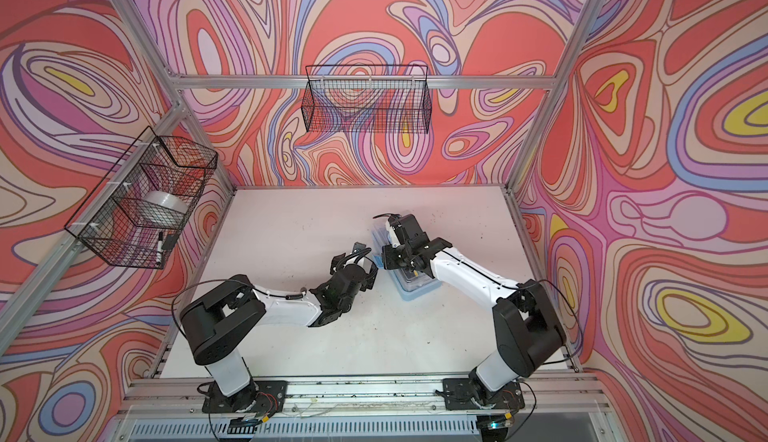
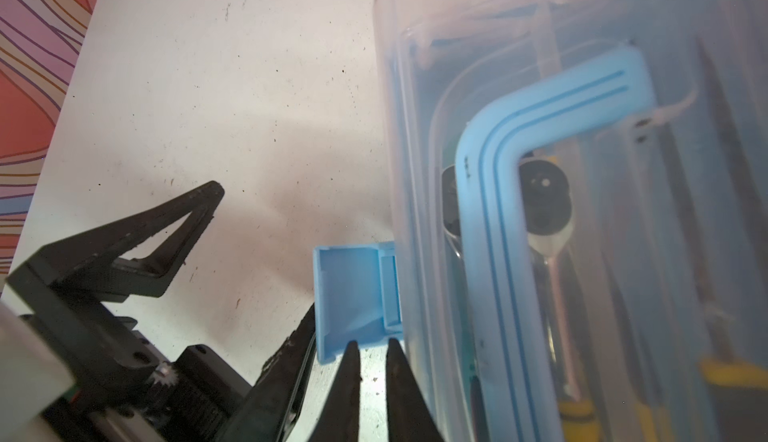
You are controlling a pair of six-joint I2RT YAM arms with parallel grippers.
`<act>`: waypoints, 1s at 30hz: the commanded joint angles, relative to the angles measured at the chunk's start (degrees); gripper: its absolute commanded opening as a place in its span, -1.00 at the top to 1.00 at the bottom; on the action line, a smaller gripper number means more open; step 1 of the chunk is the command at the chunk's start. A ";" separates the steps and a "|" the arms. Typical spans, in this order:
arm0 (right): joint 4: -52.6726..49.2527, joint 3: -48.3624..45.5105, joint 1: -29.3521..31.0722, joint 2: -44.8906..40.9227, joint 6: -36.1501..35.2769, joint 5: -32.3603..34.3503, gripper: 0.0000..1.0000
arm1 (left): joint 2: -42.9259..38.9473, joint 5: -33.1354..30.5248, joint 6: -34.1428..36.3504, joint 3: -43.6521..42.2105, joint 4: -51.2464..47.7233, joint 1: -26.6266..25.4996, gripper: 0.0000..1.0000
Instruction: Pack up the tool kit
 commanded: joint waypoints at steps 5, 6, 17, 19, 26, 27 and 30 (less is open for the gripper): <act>-0.44 0.19 0.38 0.28 -0.23 1.95 0.74 | -0.08 1.63 -0.30 1.45 -1.08 0.22 -0.84; -0.51 0.07 0.36 0.20 -0.21 2.14 0.75 | -0.01 1.79 -0.24 1.54 -1.16 0.29 -0.84; -0.78 -0.49 0.65 -1.01 -0.54 3.26 0.79 | 0.53 3.81 -0.34 2.99 -2.28 0.29 -0.82; -0.62 -0.68 0.62 -1.45 -0.57 3.37 0.79 | 0.59 4.69 0.14 3.44 -2.98 0.29 -0.82; -0.61 -0.64 0.62 -3.27 0.07 5.97 0.74 | 1.14 6.01 0.16 4.58 -4.22 0.35 -0.83; -0.62 -0.68 0.62 -3.53 0.08 6.10 0.74 | 1.18 6.11 0.03 4.74 -4.43 0.39 -0.82; -0.71 -0.64 0.67 -4.10 0.07 6.65 0.74 | 1.14 6.70 -0.29 5.07 -4.71 0.62 -0.82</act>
